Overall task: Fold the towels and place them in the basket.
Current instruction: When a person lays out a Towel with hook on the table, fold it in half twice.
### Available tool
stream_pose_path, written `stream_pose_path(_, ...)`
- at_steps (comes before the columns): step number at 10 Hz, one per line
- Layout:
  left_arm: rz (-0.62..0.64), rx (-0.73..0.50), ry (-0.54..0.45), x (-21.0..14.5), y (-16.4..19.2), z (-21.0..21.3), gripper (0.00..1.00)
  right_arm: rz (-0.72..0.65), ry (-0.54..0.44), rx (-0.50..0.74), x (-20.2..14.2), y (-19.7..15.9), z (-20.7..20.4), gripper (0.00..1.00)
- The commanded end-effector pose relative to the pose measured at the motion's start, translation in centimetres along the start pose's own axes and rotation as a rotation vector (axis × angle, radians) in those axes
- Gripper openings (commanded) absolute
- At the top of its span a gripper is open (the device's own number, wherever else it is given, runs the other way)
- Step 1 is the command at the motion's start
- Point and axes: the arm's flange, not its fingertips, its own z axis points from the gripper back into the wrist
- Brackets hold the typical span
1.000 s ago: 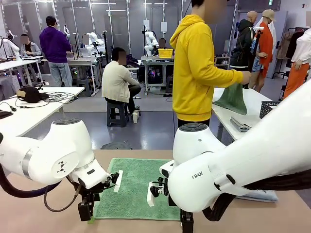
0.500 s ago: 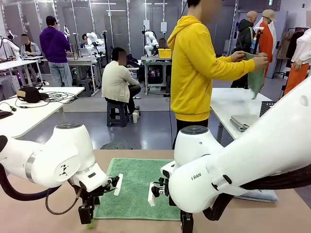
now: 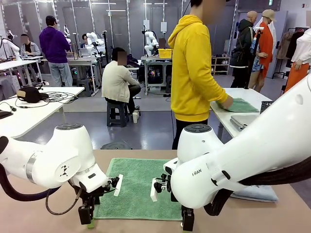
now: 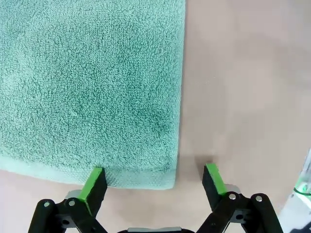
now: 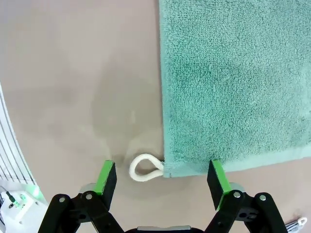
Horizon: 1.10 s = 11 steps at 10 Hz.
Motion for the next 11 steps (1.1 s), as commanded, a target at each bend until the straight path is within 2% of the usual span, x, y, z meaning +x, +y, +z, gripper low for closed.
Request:
stream_pose_path(1, -0.018, -0.008, -0.010, 0.0, 0.5, -0.9, 1.00, 0.028, -0.022, 0.005, 0.1, -0.8, -0.5, 0.94)
stream_pose_path(2, -0.018, -0.009, -0.004, 0.2, 0.5, -1.0, 0.91, 0.026, -0.016, 0.009, 0.2, -1.0, -0.7, 0.94)
stream_pose_path(3, -0.014, -0.009, 0.001, 0.2, 0.5, -1.0, 0.54, 0.022, -0.016, 0.010, 0.2, -1.0, -0.8, 0.94)
stream_pose_path(4, -0.013, -0.006, -0.001, 0.1, 0.4, -0.8, 0.40, 0.022, -0.018, 0.006, 0.1, -0.9, -0.8, 0.61)
stream_pose_path(5, -0.017, 0.000, 0.001, 0.0, 0.4, -0.7, 0.00, 0.022, -0.018, 0.003, 0.0, -0.9, -0.7, 0.35)
stream_pose_path(6, -0.019, 0.006, 0.001, -0.1, 0.2, -0.4, 0.00, 0.021, -0.016, 0.004, -0.1, -0.8, -0.7, 0.02)
stream_pose_path(8, -0.032, 0.018, 0.011, -0.2, -0.1, 0.0, 0.03, -0.003, -0.004, 0.015, -0.1, -0.7, -0.3, 0.00)
stream_pose_path(9, -0.032, 0.020, 0.015, -0.2, -0.2, 0.0, 0.00, -0.006, 0.000, 0.021, -0.1, -0.8, -0.4, 0.00)
stream_pose_path(11, -0.027, 0.021, 0.022, -0.2, -0.5, 0.1, 0.00, -0.029, 0.000, 0.033, -0.1, -0.8, -0.1, 0.00)
